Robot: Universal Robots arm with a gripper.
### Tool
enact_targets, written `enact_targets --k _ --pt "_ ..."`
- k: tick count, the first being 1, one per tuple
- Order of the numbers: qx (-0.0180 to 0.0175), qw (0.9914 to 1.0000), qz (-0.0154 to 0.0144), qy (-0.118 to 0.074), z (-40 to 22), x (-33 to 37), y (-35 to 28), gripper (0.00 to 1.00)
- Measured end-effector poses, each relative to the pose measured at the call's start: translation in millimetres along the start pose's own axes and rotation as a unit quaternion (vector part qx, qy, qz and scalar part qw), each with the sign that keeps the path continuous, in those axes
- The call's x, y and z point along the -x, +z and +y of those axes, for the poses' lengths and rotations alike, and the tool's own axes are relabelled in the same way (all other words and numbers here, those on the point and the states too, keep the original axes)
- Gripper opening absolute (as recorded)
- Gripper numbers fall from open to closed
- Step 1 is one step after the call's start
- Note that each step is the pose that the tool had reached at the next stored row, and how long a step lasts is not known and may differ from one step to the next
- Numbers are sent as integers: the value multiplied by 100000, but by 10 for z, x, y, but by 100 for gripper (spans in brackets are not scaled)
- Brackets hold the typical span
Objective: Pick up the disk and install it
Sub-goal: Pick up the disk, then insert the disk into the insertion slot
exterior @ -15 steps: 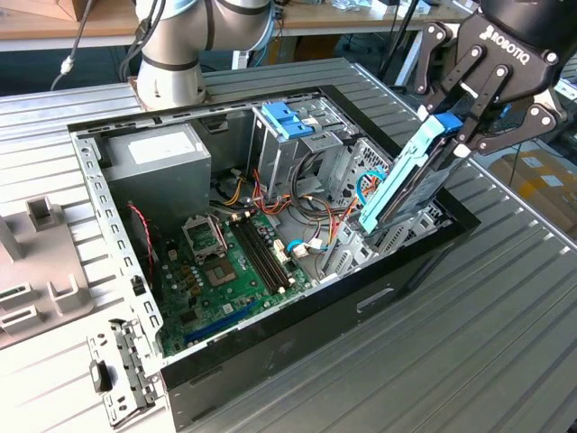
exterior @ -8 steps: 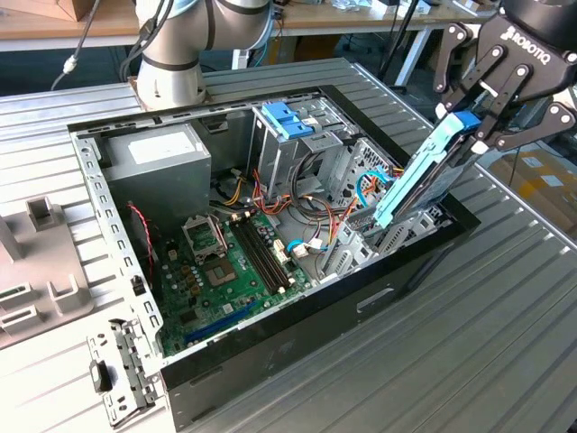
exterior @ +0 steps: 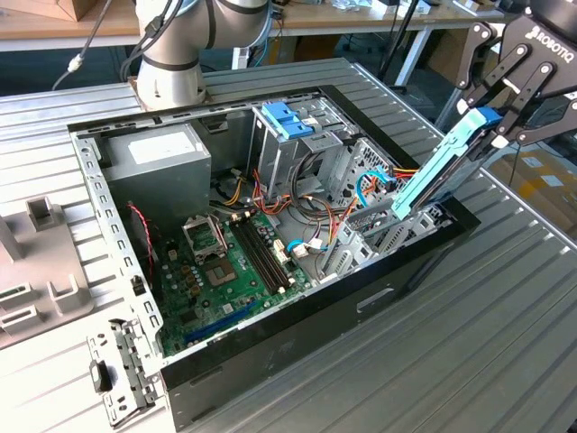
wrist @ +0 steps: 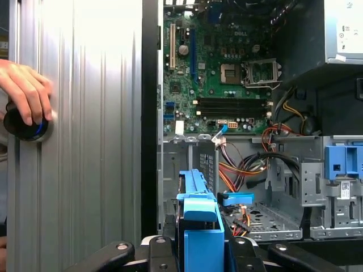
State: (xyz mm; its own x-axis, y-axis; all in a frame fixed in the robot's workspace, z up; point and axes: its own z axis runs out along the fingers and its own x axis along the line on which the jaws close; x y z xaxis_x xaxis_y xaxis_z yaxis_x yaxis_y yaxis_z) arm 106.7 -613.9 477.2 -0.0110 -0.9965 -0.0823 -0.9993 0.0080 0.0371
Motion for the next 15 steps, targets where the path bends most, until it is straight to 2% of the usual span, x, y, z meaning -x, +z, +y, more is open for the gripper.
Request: enact_targets --k 15 --pt "8 100000 -19 -7 -11 0 -1 37"
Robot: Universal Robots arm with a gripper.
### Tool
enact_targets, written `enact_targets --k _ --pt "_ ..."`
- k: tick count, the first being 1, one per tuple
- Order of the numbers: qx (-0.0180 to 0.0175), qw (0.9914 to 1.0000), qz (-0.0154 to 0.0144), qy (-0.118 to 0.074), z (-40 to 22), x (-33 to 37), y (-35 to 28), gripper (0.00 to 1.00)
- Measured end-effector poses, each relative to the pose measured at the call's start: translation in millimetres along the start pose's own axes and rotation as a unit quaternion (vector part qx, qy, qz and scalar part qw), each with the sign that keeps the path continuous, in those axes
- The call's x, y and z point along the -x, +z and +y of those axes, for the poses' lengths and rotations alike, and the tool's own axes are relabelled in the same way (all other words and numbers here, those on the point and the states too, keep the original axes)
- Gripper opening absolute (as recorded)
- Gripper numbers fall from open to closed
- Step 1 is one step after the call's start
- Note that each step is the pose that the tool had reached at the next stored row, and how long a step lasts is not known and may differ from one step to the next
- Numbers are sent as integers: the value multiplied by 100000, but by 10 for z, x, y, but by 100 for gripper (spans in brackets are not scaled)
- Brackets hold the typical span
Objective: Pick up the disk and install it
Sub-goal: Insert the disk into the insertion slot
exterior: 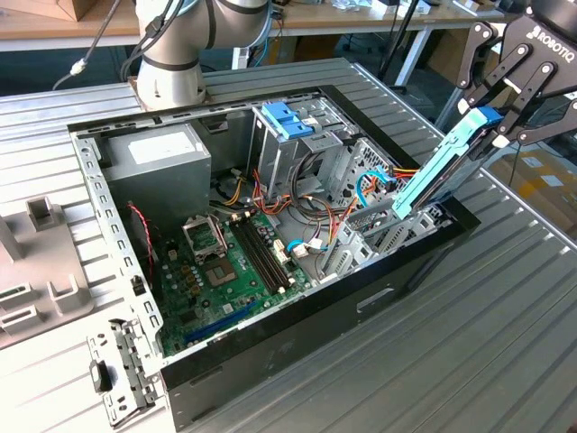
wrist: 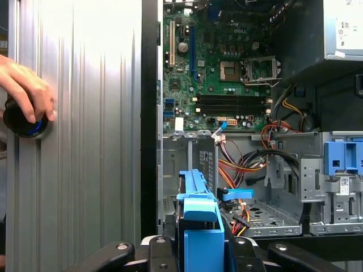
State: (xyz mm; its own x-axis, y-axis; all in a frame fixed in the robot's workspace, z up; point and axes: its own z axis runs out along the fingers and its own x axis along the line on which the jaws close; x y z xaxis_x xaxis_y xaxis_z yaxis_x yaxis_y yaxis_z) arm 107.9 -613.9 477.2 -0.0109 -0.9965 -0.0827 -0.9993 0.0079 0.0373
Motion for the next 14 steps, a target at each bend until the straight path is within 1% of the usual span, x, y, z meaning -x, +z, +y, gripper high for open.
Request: enact_targets --k 7,10,12,14 --pt "-1 100000 -6 6 47 -1 2 37" --pt "0 100000 0 9 83 0 3 37" --pt "-1 100000 0 8 128 -1 5 37" --pt "0 100000 2 6 140 -2 5 37"
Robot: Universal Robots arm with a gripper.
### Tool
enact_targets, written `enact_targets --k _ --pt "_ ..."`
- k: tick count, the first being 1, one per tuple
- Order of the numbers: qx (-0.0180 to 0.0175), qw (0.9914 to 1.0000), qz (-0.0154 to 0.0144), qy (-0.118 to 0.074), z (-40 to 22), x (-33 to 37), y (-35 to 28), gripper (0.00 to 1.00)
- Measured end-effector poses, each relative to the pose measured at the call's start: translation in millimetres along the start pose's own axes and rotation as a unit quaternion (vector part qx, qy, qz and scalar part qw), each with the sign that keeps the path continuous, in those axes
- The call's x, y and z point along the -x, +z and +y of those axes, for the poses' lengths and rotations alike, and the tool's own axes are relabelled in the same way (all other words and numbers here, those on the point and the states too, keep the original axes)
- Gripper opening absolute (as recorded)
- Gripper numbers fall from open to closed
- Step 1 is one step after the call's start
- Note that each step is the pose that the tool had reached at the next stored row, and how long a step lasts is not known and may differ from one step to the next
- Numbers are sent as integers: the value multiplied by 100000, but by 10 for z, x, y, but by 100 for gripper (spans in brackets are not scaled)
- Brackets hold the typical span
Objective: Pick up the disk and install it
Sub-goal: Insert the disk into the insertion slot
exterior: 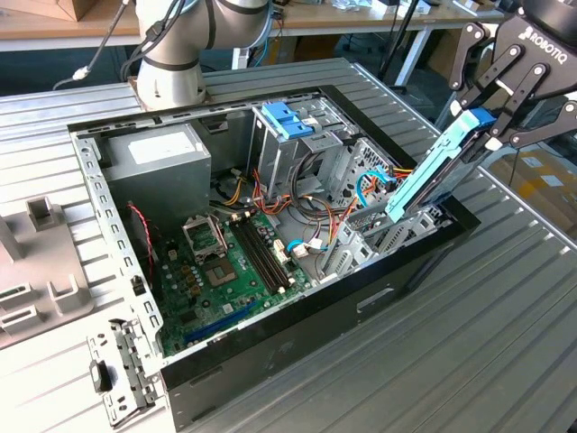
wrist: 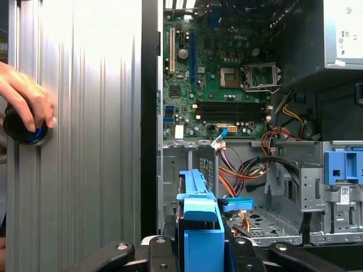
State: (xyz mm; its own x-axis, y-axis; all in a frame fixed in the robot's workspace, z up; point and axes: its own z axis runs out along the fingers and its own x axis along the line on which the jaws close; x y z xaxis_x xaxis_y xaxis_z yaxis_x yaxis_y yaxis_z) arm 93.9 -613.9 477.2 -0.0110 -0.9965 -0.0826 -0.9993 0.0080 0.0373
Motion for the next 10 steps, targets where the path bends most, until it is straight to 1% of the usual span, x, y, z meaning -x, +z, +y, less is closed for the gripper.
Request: enact_targets --k 5,10 --pt "0 100000 -5 -1 52 -1 7 37" --pt "0 100000 -5 0 72 -3 28 37"
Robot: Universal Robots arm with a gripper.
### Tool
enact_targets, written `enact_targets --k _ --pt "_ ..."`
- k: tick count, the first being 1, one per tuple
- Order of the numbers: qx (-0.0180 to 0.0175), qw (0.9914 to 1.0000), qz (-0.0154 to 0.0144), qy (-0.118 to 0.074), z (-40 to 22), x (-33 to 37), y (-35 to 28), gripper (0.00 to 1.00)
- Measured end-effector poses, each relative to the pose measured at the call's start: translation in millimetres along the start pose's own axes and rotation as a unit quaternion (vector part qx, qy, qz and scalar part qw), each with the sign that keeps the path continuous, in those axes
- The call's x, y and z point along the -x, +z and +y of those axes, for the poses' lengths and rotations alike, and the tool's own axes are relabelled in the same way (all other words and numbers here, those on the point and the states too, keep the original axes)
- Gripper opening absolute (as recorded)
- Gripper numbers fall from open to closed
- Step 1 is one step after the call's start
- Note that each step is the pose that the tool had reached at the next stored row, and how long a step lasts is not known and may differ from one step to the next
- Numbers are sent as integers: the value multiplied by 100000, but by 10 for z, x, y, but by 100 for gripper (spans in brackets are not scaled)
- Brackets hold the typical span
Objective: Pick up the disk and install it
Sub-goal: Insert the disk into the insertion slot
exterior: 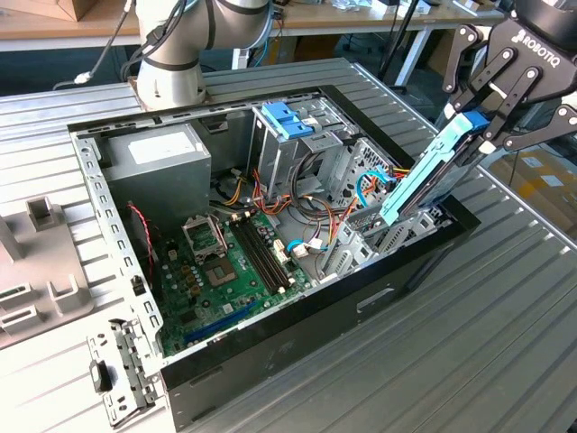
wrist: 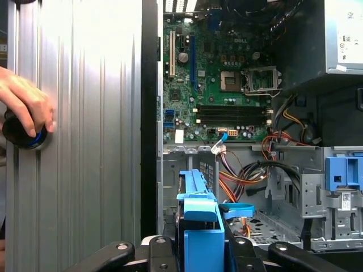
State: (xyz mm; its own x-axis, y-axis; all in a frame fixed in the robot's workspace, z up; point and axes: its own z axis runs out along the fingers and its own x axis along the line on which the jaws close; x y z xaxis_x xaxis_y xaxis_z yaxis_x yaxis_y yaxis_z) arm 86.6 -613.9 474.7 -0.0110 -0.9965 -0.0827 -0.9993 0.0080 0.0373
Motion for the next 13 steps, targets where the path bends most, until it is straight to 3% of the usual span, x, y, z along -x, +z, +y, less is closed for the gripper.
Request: enact_targets --k 5,13 --pt "1 100000 6 8 13 -2 25 37" --pt "-1 100000 6 4 102 9 57 37"
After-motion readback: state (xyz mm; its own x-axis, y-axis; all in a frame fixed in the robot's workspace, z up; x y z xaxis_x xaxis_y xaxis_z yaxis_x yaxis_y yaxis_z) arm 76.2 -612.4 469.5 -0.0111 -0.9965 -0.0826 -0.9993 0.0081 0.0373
